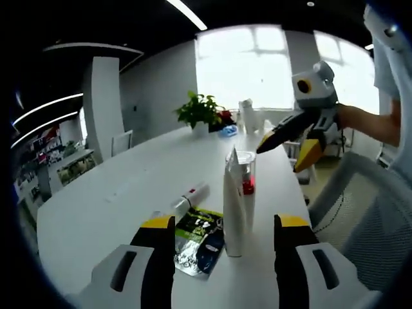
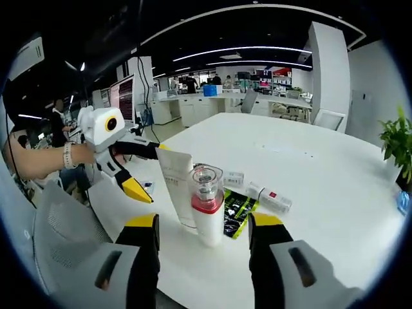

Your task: Arrange the skincare products in the storage area until every visible bottle or jar stands upright without overlapping.

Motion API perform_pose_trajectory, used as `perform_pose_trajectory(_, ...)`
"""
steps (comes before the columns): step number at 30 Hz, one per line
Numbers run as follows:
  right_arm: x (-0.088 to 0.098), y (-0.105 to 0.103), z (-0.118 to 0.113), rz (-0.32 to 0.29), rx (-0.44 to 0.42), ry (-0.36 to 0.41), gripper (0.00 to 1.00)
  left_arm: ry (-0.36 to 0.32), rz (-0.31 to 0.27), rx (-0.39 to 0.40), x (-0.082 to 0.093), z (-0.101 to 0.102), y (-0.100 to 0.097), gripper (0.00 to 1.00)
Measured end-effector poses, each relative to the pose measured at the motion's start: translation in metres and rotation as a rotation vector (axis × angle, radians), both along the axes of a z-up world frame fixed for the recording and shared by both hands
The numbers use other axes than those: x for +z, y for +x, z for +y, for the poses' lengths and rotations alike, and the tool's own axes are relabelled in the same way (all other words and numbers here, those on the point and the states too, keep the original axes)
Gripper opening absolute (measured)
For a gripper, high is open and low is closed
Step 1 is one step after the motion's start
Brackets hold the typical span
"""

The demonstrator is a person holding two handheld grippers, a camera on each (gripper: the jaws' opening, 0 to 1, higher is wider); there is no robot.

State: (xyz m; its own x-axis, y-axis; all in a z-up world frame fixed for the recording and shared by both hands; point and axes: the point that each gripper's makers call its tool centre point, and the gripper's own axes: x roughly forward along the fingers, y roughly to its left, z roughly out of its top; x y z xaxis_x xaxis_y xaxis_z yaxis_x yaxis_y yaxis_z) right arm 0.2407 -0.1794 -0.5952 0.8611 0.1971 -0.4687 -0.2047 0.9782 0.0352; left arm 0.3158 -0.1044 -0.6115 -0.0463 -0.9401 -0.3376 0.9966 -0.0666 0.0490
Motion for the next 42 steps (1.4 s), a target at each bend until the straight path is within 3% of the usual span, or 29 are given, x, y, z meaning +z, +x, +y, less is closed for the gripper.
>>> perform_pose_trajectory(9,0.003,0.001,0.008,0.021,0.045,-0.049,0.72,0.040,0.027,0.121,0.002,0.022,0.009,0.82)
perform_pose_trajectory(19,0.000,-0.001,0.015,0.051,0.085,-0.085,0.83,0.074,0.054,0.226,0.003,0.050,0.019,0.97)
perform_pose_trajectory(35,0.000,0.002,0.013,0.049,0.090,-0.128,1.00,0.109,0.056,0.383,0.014,0.087,0.028,0.97)
perform_pose_trajectory(42,-0.004,0.005,0.007,0.068,0.098,-0.133,1.00,0.113,0.055,0.384,0.016,0.090,0.022,0.97)
